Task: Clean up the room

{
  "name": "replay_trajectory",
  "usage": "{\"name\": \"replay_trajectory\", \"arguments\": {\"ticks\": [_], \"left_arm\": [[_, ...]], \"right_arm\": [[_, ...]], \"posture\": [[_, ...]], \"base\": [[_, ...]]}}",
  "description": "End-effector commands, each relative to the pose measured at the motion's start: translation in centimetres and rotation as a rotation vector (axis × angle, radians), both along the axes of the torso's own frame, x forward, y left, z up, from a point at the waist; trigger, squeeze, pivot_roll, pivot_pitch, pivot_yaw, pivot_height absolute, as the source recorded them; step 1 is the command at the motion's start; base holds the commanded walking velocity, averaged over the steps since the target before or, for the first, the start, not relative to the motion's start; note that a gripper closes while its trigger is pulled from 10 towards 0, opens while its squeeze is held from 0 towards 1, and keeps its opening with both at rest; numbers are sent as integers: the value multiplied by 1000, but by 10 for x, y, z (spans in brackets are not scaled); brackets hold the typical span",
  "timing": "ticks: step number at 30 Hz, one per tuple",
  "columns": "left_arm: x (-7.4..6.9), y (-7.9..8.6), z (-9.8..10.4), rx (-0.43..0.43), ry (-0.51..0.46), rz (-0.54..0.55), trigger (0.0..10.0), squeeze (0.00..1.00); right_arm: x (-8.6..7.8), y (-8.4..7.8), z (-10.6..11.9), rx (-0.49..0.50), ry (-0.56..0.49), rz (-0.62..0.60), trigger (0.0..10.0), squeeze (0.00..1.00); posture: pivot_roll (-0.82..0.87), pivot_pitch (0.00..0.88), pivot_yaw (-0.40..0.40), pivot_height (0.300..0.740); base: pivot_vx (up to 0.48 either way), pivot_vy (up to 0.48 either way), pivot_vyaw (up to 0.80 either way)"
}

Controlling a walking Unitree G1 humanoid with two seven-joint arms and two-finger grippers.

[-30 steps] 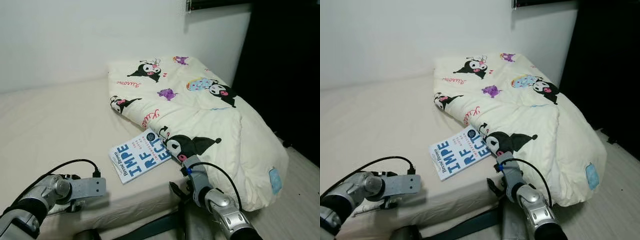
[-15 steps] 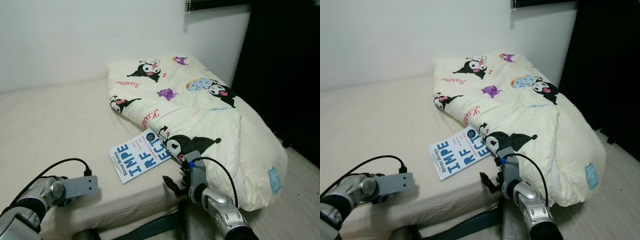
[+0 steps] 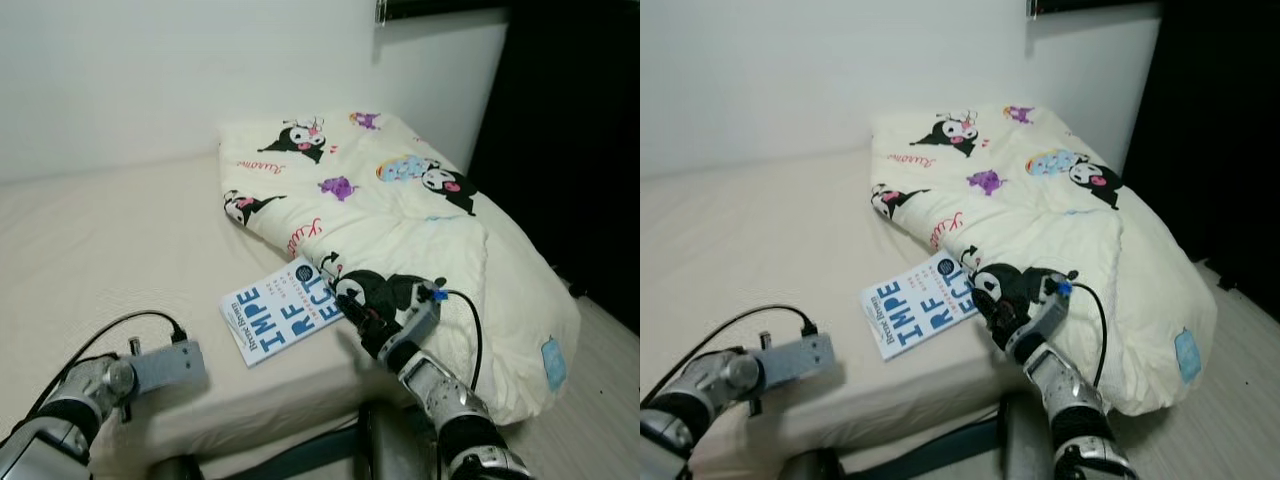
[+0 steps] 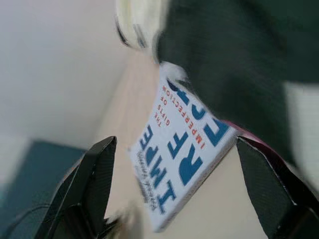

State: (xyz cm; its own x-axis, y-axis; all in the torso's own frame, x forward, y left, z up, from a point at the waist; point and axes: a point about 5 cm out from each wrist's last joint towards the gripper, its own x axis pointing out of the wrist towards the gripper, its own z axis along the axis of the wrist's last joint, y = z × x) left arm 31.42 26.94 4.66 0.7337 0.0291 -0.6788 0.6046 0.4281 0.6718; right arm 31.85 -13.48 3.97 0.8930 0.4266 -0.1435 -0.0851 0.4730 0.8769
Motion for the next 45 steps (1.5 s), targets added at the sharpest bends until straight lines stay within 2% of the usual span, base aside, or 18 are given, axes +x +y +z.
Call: {"name": "replay_trajectory", "arguments": {"ticks": [1, 2, 5, 7, 9, 10, 11, 12, 14, 18, 19, 21, 23, 28, 30, 33, 38, 45], "left_arm": [[7, 29, 24, 9, -159, 176, 0, 0], [9, 36, 32, 16, -211, 216, 0, 0], [10, 46, 41, 27, -271, 261, 0, 0], [10, 57, 54, 24, -363, 311, 0, 0], [10, 57, 54, 24, -363, 311, 0, 0], [8, 65, 70, -31, -501, 365, 0, 0], [7, 68, 75, -54, -540, 383, 0, 0], [7, 68, 75, -54, -540, 383, 0, 0], [5, 67, 82, -110, -603, 399, 0, 0], [0, 61, 89, -210, -669, 405, 0, 0], [-3, 58, 90, -232, -669, 395, 0, 0], [-7, 56, 87, -193, -630, 350, 0, 0], [-15, 59, 85, -156, -591, 317, 0, 0], [-27, 59, 89, -144, -587, 317, 0, 0], [-32, 56, 90, -147, -581, 314, 0, 0], [-33, 54, 89, -150, -576, 314, 0, 0], [-35, 43, 85, -155, -553, 295, 0, 0], [-35, 35, 84, -160, -545, 288, 0, 0]], "right_arm": [[-1, 10, -5, 103, 62, -7, 10000, 0], [-2, 13, -8, 112, 85, -4, 10000, 0], [-3, 18, -11, 122, 110, 1, 10000, 0], [-3, 25, -11, 138, 124, 11, 10000, 0], [-3, 25, -11, 138, 124, 11, 10000, 0], [0, 34, -8, 156, 128, 29, 10000, 0], [2, 37, -5, 164, 126, 35, 10000, 0], [2, 37, -5, 164, 126, 35, 10000, 0], [5, 42, -1, 164, 116, 47, 10000, 0], [7, 45, -3, 112, 171, 3, 10000, 0], [8, 44, -4, 100, 197, -29, 10000, 0], [12, 43, -2, 113, 226, -81, 10000, 0], [15, 48, 3, 128, 222, -89, 10000, 0], [17, 53, 7, 163, 208, -85, 10000, 0], [13, 52, 1, 154, 230, -101, 10000, 0], [10, 50, -2, 156, 242, -116, 10000, 0], [-5, 37, -15, 180, 286, -180, 10000, 0], [-12, 39, -12, 183, 284, -168, 10000, 0]], "posture": [[-63, 0, 9, 416], [-63, 0, 9, 416], [-42, 0, 7, 416], [-10, 13, 10, 416], [-10, 13, 10, 416], [37, 60, 19, 416], [37, 60, 19, 416], [37, 60, 19, 416], [52, 82, 23, 416], [78, 132, 26, 416], [87, 157, 27, 416], [87, 178, 28, 416], [87, 212, 32, 416], [84, 250, 28, 416], [72, 274, 25, 416], [69, 277, 24, 416], [48, 288, 19, 416], [43, 284, 12, 416]], "base": [[0, 0, 0], [0, 0, 0], [0, 0, 0], [0, 0, 0], [0, 0, 0], [0, 0, 0], [0, 0, 0], [0, 0, 0], [0, 0, 0], [0, 0, 0], [0, 0, 0], [0, 0, 0], [0, 0, 0], [0, 0, 0], [0, 0, 0], [0, 0, 0], [0, 0, 0], [0, 0, 0]]}}
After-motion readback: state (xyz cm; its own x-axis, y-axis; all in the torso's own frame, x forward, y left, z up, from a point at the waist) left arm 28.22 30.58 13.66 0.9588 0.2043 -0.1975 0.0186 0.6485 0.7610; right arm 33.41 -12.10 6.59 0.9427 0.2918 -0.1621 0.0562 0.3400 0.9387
